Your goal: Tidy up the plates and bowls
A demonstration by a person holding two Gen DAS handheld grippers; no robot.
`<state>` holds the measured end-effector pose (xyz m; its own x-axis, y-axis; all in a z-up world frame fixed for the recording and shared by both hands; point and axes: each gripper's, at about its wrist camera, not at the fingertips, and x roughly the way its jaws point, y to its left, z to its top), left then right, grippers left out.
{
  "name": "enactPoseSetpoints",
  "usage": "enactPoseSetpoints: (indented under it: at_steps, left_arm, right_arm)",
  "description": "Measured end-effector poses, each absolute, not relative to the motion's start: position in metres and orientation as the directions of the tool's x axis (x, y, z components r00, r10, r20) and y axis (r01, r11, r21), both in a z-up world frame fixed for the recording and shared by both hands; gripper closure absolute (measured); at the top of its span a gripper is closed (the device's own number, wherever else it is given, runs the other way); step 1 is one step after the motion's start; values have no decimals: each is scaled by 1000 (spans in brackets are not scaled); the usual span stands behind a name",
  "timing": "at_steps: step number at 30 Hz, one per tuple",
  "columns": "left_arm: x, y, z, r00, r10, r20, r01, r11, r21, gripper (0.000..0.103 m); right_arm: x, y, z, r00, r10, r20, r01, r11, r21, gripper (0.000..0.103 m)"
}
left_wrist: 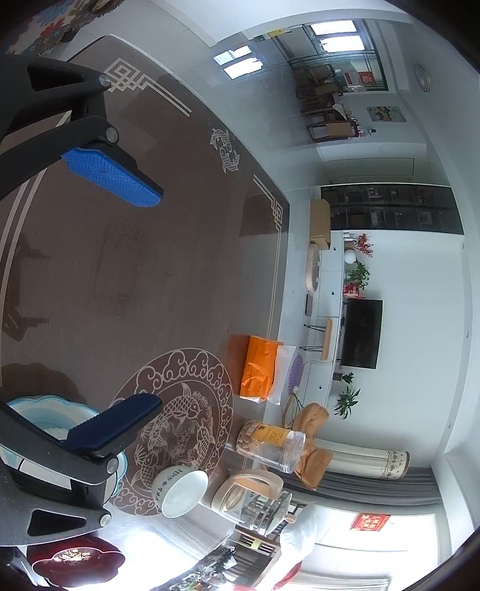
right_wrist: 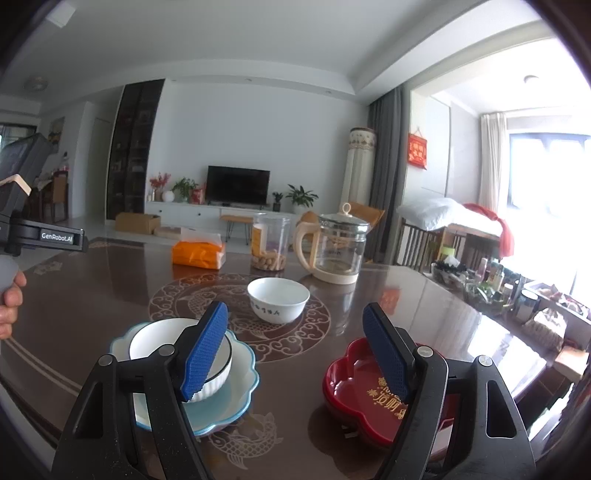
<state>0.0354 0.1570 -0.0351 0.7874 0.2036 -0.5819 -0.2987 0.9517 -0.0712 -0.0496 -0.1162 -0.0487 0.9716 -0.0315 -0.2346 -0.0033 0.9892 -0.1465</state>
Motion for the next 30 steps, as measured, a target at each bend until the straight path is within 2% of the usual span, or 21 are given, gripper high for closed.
enactPoseSetpoints:
  at_steps: [5,18,24,30]
  left_arm:
    - [36,162,-36,788,182,-588,-298,949,-105,2]
    - [32,177,-38,828,78,-555,-297,900,-318,2]
    - [33,180,-36,832,84,-549,-311,889,-335,2]
    - [33,185,-40,805,105,-585,-361,867,-342,2]
  right_arm:
    - [-49,-119,-48,970,-32,-241,-1,991,-136,24]
    - [-46,-120,-51,967,-34,-251,-2,990,-142,24]
    - [-47,-120,-50,967,-34,-252,-2,990,-142,24]
    - [-47,-119,-50,967,-35,-252,-1,990,-142,24]
